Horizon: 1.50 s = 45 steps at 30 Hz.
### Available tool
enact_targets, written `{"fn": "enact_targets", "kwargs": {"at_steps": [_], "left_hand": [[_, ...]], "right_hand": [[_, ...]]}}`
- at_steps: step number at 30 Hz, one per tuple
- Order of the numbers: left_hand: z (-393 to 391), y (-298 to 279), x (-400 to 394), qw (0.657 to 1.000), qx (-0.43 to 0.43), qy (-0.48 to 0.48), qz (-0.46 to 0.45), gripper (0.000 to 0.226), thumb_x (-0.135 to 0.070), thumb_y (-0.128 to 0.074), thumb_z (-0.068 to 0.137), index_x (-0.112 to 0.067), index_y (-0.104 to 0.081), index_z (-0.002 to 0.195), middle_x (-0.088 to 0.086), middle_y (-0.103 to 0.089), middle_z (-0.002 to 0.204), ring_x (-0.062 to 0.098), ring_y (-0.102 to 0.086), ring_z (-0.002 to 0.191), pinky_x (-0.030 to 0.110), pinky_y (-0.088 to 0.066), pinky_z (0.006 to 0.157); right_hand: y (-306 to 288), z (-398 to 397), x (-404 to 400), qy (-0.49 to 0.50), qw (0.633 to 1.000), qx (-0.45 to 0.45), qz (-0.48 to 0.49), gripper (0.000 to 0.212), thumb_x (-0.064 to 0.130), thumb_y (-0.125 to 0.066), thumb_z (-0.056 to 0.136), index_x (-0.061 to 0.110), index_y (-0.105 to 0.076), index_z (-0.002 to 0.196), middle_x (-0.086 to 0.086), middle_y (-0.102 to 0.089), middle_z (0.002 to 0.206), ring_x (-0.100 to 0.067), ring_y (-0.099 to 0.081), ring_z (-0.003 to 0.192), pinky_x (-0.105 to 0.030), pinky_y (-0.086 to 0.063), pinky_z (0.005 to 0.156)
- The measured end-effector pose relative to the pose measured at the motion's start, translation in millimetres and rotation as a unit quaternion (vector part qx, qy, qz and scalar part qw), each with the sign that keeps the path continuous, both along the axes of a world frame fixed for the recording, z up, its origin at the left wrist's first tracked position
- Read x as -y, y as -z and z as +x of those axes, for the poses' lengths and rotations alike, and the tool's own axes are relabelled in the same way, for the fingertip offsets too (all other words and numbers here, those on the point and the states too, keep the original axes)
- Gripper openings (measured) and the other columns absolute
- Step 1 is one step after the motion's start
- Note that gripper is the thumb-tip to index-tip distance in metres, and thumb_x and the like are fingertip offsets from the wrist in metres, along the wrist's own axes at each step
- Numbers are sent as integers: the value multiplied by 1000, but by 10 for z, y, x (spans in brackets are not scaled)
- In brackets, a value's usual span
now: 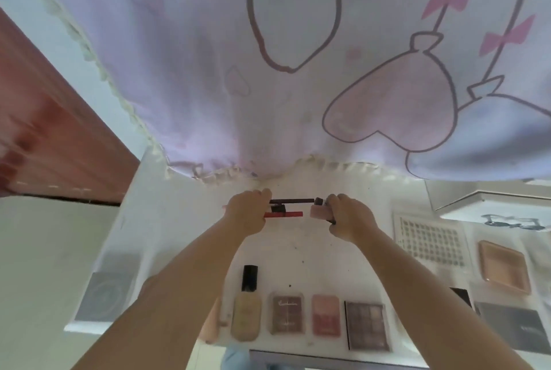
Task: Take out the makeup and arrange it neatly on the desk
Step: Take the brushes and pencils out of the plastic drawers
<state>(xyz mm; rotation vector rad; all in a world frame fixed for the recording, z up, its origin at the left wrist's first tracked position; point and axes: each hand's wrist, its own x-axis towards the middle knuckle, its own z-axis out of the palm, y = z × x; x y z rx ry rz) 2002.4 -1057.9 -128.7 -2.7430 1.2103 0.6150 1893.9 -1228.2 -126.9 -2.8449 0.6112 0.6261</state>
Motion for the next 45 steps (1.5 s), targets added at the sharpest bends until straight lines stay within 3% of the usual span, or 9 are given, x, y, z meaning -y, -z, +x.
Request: {"fn": "enact_targets", "kwargs": {"at_steps": [3, 6, 10, 15, 22, 27, 32, 37, 45], "left_hand": [[97, 172, 54, 999, -27, 20, -14, 36, -17, -48, 89, -7, -38, 122, 8, -50, 122, 24, -48, 112, 32, -44, 82], [143, 279, 50, 999, -20, 43, -16, 40, -19, -46, 90, -8, -36, 128, 8, -43, 129, 25, -40, 120, 32, -38, 92], [199, 300, -29, 998, 13, 61, -20, 49, -29, -43, 93, -10, -30, 136, 8, -32, 142, 25, -30, 132, 34, -28, 103], [199, 104, -173, 998, 30, 61, -9, 61, -34, -46, 93, -10, -20, 142, 9, -19, 151, 26, -19, 139, 38, -21, 111], [60, -387, -596, 995, 66, -73, -13, 53, -31, -42, 95, -12, -23, 141, 7, -22, 150, 25, -19, 140, 37, -20, 112], [-314, -765, -1057, 967, 94, -236, 30, 53, -33, -38, 96, -12, -22, 141, 7, -18, 152, 23, -18, 140, 36, -20, 111], [-802, -1419, -1798, 901, 167, -399, 38, 49, -34, -36, 96, -14, -24, 140, 8, -25, 147, 25, -22, 138, 40, -21, 110], [-1614, -2084, -2829, 812, 234, -533, 32, 52, -40, -25, 99, -24, -13, 146, 2, -6, 156, 28, 0, 144, 47, -9, 115], [-4616, -2301, -4561, 604, 228, -759, 88, 54, -42, -25, 98, -26, -8, 147, -2, -1, 157, 25, 5, 145, 46, -5, 116]], "right_hand": [[133, 65, -18, 22, 999, -18, 17, 43, 9, -51, 81, 13, -42, 122, -6, -50, 115, -25, -52, 103, -28, -40, 69], [160, 109, -35, 39, 999, -26, 26, 50, 12, -50, 84, 13, -34, 132, -6, -43, 128, -25, -44, 117, -30, -42, 86], [97, 79, -78, 41, 999, -21, 11, 65, 16, -49, 86, 19, -18, 143, -4, -26, 146, -25, -27, 133, -33, -27, 107], [-102, 43, -131, 19, 1000, -7, 9, 64, 15, -45, 88, 19, -16, 144, -2, -14, 152, -21, -11, 141, -32, -16, 113], [-466, 348, -330, -116, 991, 60, 9, 51, 16, -44, 90, 15, -30, 139, -2, -24, 149, -19, -20, 139, -30, -20, 112], [-730, 575, -844, -289, 947, 136, 13, 47, 14, -43, 88, 10, -39, 135, -7, -36, 142, -21, -33, 131, -25, -31, 101], [-1385, 758, -1863, -445, 870, 212, -9, 46, 26, -40, 93, 13, -34, 136, -8, -33, 144, -24, -34, 131, -32, -33, 100], [-2119, 401, -3229, -552, 787, 276, 17, 52, 41, -29, 97, 15, -27, 141, -11, -27, 148, -29, -21, 138, -42, -21, 111], [-2294, -1837, -5513, -723, 639, 249, 88, 57, 49, -22, 96, 24, -11, 146, -7, -3, 156, -28, 2, 143, -46, -5, 115]]}}
